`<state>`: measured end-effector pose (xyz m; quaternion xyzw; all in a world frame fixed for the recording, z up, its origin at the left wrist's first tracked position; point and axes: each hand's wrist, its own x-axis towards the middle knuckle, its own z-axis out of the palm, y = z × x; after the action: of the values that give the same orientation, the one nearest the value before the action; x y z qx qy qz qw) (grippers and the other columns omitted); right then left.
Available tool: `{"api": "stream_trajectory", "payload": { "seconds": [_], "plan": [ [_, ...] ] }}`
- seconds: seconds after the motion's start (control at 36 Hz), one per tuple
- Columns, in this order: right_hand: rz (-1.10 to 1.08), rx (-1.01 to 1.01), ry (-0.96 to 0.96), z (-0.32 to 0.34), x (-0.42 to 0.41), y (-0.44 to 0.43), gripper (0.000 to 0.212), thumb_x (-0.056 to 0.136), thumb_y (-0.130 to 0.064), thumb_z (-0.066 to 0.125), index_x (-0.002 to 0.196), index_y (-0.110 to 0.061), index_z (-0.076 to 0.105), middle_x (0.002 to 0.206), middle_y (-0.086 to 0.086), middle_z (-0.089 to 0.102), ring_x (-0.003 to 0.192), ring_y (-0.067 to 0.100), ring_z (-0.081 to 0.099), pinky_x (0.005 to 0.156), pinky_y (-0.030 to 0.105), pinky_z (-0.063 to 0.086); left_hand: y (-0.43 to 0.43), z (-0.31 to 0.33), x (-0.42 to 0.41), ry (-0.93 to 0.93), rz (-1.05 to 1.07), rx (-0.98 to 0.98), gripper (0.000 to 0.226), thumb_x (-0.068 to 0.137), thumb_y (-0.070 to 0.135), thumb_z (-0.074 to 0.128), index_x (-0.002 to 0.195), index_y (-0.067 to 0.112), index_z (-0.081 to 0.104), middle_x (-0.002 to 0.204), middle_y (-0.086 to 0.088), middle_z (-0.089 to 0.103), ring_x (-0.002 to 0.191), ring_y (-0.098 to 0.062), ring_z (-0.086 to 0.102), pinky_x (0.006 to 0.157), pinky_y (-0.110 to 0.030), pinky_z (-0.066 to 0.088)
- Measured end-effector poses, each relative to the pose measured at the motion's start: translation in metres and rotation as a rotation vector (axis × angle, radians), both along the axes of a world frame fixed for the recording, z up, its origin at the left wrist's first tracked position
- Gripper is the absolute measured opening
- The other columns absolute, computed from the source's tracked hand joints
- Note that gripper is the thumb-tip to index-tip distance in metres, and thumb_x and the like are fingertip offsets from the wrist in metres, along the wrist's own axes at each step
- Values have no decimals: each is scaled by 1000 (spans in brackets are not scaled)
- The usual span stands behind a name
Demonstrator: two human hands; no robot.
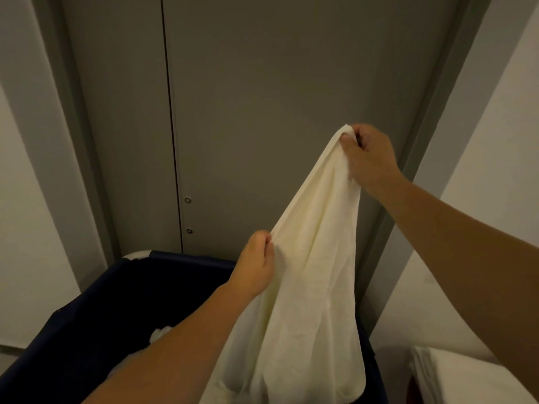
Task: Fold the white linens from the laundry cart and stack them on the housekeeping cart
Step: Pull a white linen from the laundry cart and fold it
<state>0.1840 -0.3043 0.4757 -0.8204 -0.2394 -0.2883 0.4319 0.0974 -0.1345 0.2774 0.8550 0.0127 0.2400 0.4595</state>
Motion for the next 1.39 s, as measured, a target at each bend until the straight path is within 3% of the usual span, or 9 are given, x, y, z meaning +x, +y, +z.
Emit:
{"api": "stream_trajectory", "payload": {
  "seconds": [0.11,0.22,0.28,0.5,0.83,1.03,1.17,1.28,1.39],
  "plan": [
    [3,-15,-8,2,1,0,25,98,-24,47,113,-9,61,98,-1,57,90,14,52,81,28,42,2,-3,-4,39,-76,50,13,102,30,37,97,24,48,84,5,54,70,-10,51,63,-28,45],
    [30,-16,-7,6,-2,8,24,98,-24,47,111,-9,61,97,-1,57,89,13,52,82,28,44,-6,-10,-5,-5,-87,116,34,96,34,54,127,19,52,117,14,50,104,-4,50,93,-22,42],
    [42,-25,-5,8,-3,11,25,99,-25,47,113,-10,60,99,-2,58,90,13,53,82,26,44,-10,-14,-2,-41,-69,120,36,95,31,58,127,15,56,123,9,50,111,-8,51,98,-25,43],
    [-10,-27,9,11,3,6,24,99,-28,46,112,-12,59,101,-2,57,90,13,52,82,26,44,-12,-24,0,-85,27,122,17,94,19,56,92,4,63,91,-2,59,82,-16,58,78,-34,53],
    [-90,-83,40,9,17,-13,27,100,-28,43,113,-9,58,100,3,55,90,18,51,79,31,42,15,-10,-14,-6,77,23,17,100,26,46,97,16,60,86,4,60,77,-7,57,68,-22,48],
    [-132,103,189,13,23,-18,25,99,-26,45,113,-10,57,102,5,55,92,20,53,79,32,43,26,17,-19,-15,85,-75,16,98,24,52,93,16,66,84,2,63,78,-11,59,68,-20,48],
    [-80,228,203,-2,18,-23,32,91,-5,39,111,-23,58,112,-3,50,102,16,49,86,26,39,33,34,-21,-2,68,-92,14,95,19,57,84,25,62,80,11,61,74,-4,57,59,-8,40],
    [12,170,204,-9,8,-22,31,92,-4,42,99,-20,68,100,-3,59,80,1,52,69,11,40,32,39,-23,18,65,-91,17,94,20,58,80,30,59,80,8,63,72,-4,57,58,-9,38],
    [192,-78,236,-13,-1,-17,5,86,-22,70,91,-20,69,95,-1,64,84,5,56,83,23,40,27,42,-25,5,46,-103,18,92,16,59,79,28,58,79,7,63,69,-3,56,56,-7,40]
  ]
}}
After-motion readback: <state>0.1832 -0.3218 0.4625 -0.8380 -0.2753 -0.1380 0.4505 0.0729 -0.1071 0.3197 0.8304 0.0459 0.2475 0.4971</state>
